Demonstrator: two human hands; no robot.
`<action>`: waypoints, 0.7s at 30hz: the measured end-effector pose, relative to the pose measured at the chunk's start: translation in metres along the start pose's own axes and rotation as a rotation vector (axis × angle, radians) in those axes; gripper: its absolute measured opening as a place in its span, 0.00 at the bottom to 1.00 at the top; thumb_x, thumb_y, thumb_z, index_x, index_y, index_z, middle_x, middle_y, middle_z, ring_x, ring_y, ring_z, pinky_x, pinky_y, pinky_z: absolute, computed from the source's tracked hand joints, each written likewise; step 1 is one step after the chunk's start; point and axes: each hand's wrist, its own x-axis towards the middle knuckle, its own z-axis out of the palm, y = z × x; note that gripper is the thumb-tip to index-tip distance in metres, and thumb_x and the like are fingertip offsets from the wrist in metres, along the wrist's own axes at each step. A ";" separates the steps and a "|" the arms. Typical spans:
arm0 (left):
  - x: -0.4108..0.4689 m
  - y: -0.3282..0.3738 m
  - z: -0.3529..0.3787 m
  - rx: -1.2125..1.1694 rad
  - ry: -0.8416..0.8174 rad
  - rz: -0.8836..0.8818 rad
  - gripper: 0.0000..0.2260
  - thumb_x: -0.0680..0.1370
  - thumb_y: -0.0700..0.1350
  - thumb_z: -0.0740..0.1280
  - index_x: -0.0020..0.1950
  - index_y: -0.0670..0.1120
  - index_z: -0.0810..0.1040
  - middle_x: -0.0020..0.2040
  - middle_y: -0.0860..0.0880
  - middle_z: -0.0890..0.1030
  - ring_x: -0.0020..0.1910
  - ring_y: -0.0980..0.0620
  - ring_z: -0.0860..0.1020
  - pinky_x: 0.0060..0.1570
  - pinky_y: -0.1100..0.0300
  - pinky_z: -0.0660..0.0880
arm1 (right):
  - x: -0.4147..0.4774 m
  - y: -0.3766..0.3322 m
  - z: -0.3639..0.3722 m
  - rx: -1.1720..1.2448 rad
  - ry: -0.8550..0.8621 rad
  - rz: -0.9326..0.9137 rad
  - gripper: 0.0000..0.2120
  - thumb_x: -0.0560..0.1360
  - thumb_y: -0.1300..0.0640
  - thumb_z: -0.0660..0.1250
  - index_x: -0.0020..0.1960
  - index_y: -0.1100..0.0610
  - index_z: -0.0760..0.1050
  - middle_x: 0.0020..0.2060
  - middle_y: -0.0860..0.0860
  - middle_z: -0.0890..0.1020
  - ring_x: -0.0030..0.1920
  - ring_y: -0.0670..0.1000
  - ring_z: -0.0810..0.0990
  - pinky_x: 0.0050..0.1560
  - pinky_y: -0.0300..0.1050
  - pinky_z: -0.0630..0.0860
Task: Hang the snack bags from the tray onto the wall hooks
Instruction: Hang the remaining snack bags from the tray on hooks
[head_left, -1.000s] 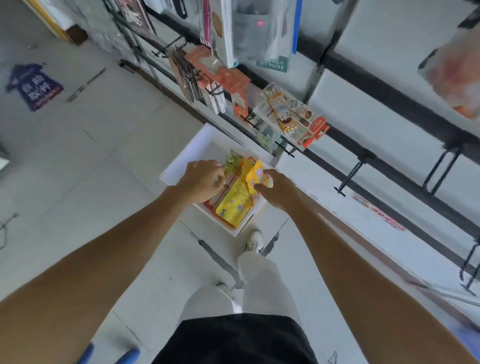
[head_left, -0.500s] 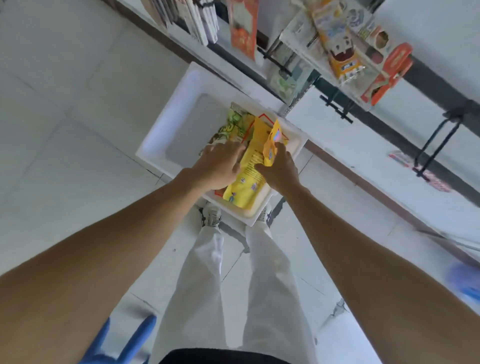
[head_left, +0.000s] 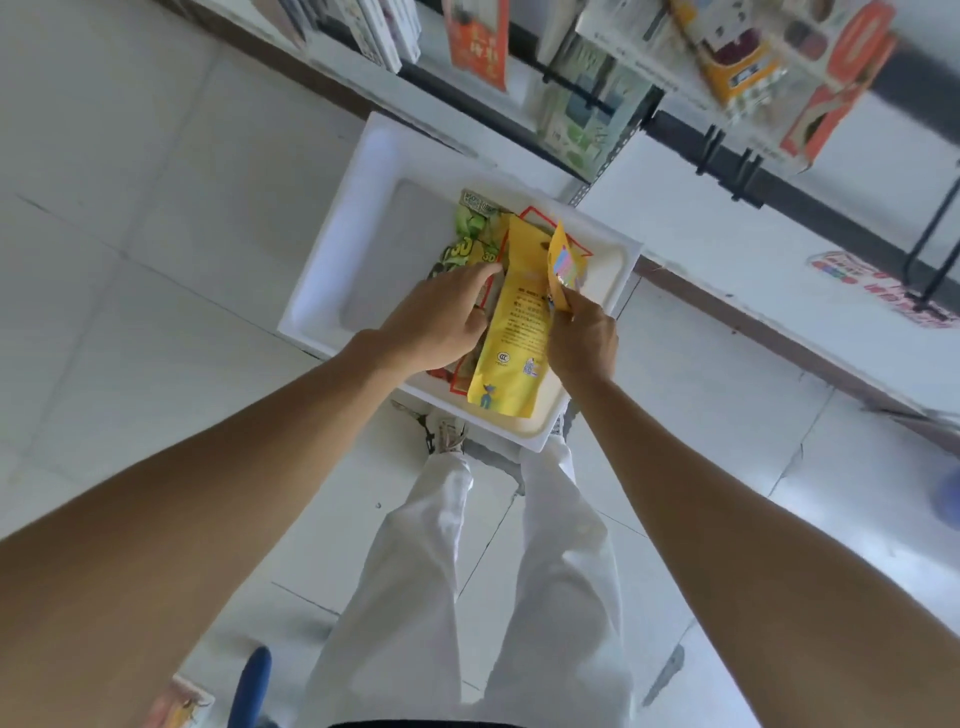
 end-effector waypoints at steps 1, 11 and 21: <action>-0.002 0.000 -0.002 0.004 -0.012 -0.012 0.25 0.81 0.41 0.60 0.79 0.48 0.60 0.75 0.47 0.68 0.71 0.47 0.70 0.68 0.51 0.68 | -0.003 0.000 -0.006 0.024 -0.017 -0.003 0.18 0.81 0.59 0.58 0.66 0.48 0.79 0.50 0.59 0.84 0.48 0.62 0.80 0.40 0.45 0.70; -0.036 0.051 -0.057 -0.153 -0.067 -0.043 0.23 0.83 0.43 0.60 0.78 0.46 0.60 0.67 0.49 0.73 0.63 0.50 0.74 0.64 0.53 0.72 | -0.043 -0.029 -0.101 0.464 -0.296 0.101 0.11 0.82 0.58 0.59 0.59 0.58 0.78 0.53 0.61 0.84 0.47 0.59 0.83 0.43 0.52 0.82; -0.058 0.176 -0.154 -0.613 -0.338 0.105 0.11 0.79 0.43 0.67 0.61 0.42 0.76 0.60 0.43 0.81 0.54 0.47 0.82 0.62 0.49 0.76 | -0.126 -0.048 -0.264 0.874 -0.321 -0.121 0.08 0.81 0.59 0.63 0.58 0.56 0.78 0.54 0.55 0.83 0.55 0.58 0.81 0.63 0.59 0.75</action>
